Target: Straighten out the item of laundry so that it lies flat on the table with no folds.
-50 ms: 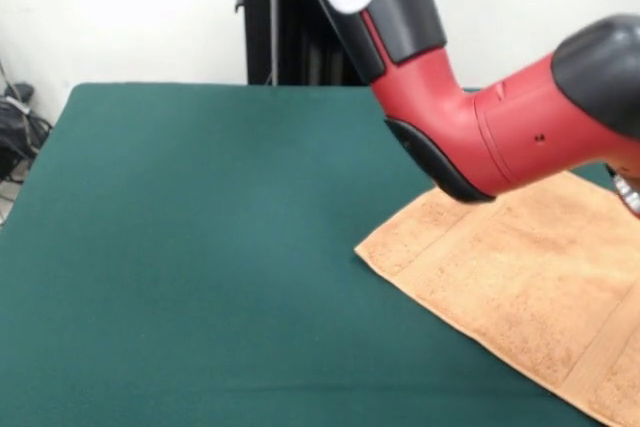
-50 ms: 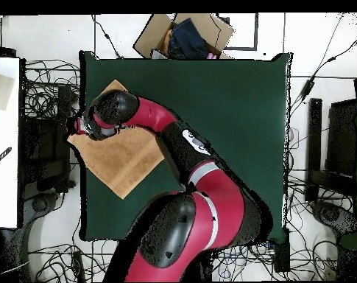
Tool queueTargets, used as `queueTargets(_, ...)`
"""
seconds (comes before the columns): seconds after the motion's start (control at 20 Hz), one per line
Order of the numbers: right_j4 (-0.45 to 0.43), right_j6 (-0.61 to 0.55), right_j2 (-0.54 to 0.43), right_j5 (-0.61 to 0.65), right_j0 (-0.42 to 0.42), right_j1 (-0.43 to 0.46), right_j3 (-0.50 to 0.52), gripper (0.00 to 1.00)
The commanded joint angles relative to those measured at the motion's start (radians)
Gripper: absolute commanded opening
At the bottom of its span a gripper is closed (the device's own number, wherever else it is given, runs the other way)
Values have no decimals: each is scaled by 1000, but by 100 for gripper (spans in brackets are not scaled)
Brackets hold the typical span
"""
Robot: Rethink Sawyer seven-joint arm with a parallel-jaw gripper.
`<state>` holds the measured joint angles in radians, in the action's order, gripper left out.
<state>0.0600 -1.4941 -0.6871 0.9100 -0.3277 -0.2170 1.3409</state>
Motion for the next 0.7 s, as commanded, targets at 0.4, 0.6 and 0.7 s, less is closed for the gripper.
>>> queueTargets(0.4,-140,85,90,211,-41,-17,-113,100)
queueTargets(0.6,-175,109,85,236,-51,-2,-144,100)
queueTargets(0.7,-190,116,81,239,-59,7,-151,100)
